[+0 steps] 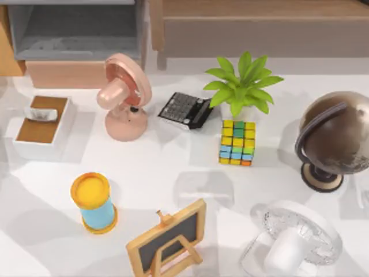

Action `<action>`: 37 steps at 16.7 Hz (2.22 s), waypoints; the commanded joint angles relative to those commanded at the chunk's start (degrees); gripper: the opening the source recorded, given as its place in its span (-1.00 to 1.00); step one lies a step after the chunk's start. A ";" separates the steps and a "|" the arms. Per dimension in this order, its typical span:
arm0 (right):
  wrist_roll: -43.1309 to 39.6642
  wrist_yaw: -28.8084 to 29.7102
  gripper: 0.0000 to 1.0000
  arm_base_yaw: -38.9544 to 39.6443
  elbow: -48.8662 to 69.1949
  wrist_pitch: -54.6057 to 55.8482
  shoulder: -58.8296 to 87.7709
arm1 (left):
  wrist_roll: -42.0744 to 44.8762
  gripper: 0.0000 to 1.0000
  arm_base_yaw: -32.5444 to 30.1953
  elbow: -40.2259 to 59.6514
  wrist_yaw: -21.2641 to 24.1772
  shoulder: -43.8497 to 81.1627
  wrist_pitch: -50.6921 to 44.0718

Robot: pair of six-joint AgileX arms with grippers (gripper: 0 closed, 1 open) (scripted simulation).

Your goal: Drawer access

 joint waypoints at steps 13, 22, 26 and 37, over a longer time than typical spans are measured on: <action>0.00 0.00 1.00 0.00 0.00 0.00 0.00 | -0.39 -1.00 2.69 -11.15 2.34 -3.89 4.41; 0.00 0.00 1.00 0.00 0.00 0.00 0.00 | -0.22 -1.00 4.32 -16.77 4.22 -6.94 8.33; 0.00 0.00 1.00 0.00 0.00 0.00 0.00 | -0.25 -1.00 6.86 -23.97 6.84 -10.03 12.08; 0.00 0.00 1.00 0.00 0.00 0.00 0.00 | 0.40 -1.00 10.84 -31.80 10.84 -13.39 17.13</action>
